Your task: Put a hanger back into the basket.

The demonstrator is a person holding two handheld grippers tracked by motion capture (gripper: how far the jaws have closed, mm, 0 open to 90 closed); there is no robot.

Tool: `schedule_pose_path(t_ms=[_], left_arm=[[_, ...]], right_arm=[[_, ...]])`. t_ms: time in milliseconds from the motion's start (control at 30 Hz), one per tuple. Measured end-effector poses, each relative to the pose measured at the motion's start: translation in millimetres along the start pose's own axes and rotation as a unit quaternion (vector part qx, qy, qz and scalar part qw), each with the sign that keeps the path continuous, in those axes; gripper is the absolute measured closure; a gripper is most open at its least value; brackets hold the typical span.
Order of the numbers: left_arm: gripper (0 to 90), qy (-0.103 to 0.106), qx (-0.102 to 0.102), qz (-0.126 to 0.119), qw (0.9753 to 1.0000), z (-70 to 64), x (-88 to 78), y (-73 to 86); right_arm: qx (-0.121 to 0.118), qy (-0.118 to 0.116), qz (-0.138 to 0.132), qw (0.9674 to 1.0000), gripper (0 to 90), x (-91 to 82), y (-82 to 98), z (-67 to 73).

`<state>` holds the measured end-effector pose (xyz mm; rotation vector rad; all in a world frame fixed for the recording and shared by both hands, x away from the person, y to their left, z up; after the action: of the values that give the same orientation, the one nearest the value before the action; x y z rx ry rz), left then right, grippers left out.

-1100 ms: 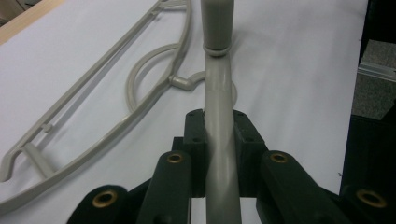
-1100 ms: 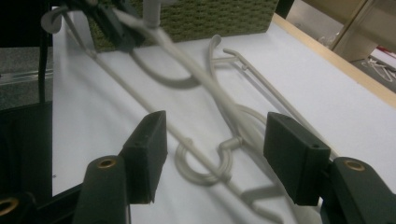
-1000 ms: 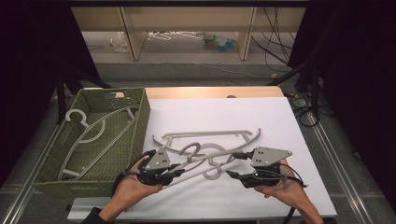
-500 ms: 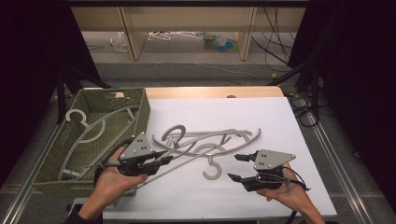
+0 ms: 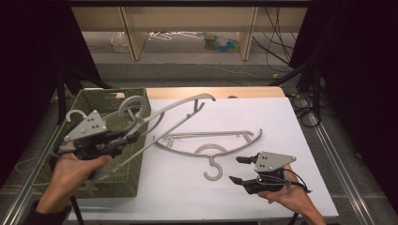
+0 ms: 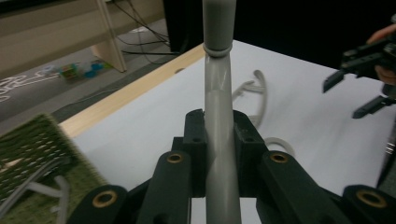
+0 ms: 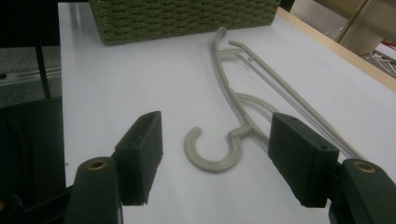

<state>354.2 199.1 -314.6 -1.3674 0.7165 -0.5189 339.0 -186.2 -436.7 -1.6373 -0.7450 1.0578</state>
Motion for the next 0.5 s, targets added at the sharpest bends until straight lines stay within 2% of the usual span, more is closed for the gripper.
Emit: schedule_pose_path(t_ms=[33, 67, 100, 133, 167, 200, 233, 267, 300, 333, 367, 400, 433, 500], left_arm=[[78.5, -0.013, -0.007, 0.001, 0.9999, 7.8, -3.6, -1.3], [78.6, -0.013, -0.007, 0.001, 0.9999, 7.8, -3.6, -1.3], [78.6, -0.013, -0.004, -0.002, 0.9999, 13.7, -5.0, -2.8], [78.6, -0.028, -0.009, 0.002, 0.9996, 25.5, -9.7, -3.7], [78.6, -0.028, -0.009, 0.002, 0.9996, 25.5, -9.7, -3.7], [78.6, -0.038, -0.003, 0.001, 0.9993, 38.8, -13.7, -4.3], [78.6, -0.044, -0.011, 0.003, 0.999, 43.2, -16.0, -3.6], [78.6, -0.05, -0.005, 0.003, 0.9988, 50.6, -18.2, -3.0], [78.6, -0.05, -0.005, 0.003, 0.9988, 50.6, -18.2, -3.0], [78.6, -0.054, -0.007, 0.002, 0.9985, 60.2, -21.5, -1.3], [78.6, -0.054, -0.007, 0.002, 0.9985, 60.2, -21.5, -1.3], [78.6, -0.068, -0.003, 0.004, 0.9977, 70.8, -24.8, 0.3], [78.6, -0.068, -0.003, 0.004, 0.9977, 70.8, -24.8, 0.3], [78.6, -0.077, -0.011, 0.004, 0.997, 79.7, -28.4, 3.0]], right_arm=[[-0.001, 0.001, -0.004, 1.0, 36.4, 1.1, 0.2, -0.1], [-0.001, 0.001, -0.004, 1.0, 36.4, 1.1, 0.2, -0.1], [-0.001, 0.002, -0.004, 1.0, 36.4, 1.9, 0.8, 0.1], [-0.001, 0.001, -0.003, 1.0, 36.4, 2.1, 1.2, 0.3], [-0.001, 0.0, -0.002, 1.0, 36.2, 2.2, 1.5, 0.3], [-0.001, 0.001, -0.002, 1.0, 35.9, 2.5, 1.8, 0.3], [0.001, -0.001, 0.001, 1.0, 35.8, 2.2, 2.0, 0.4], [0.001, 0.001, -0.001, 1.0, 35.8, 2.9, 2.4, 0.3], [0.0, 0.0, -0.001, 1.0, 35.8, 3.1, 2.8, 0.0], [0.0, 0.0, 0.0, 1.0, 35.7, 3.0, 3.0, -0.3], [-0.001, 0.0, 0.0, 1.0, 35.6, 3.0, 3.4, -0.5], [0.0, 0.0, 0.0, 1.0, 35.3, 3.0, 3.5, -0.6], [0.0, 0.0, 0.001, 1.0, 34.4, 3.2, 3.8, -0.6], [0.0, -0.001, 0.003, 1.0, 33.7, 3.6, 4.6, -0.3]])
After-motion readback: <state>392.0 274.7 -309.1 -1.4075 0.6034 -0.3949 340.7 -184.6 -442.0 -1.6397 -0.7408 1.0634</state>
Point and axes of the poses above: each handheld gripper's, and its own axes: x roughly forward along the jaws, y roughly out of its underside, z roughly to its left, the point moved 5 cm from there along x, roughly forward along the jaws, and after that the axes turned 15 degrees about -z, right-handed, at the moved point
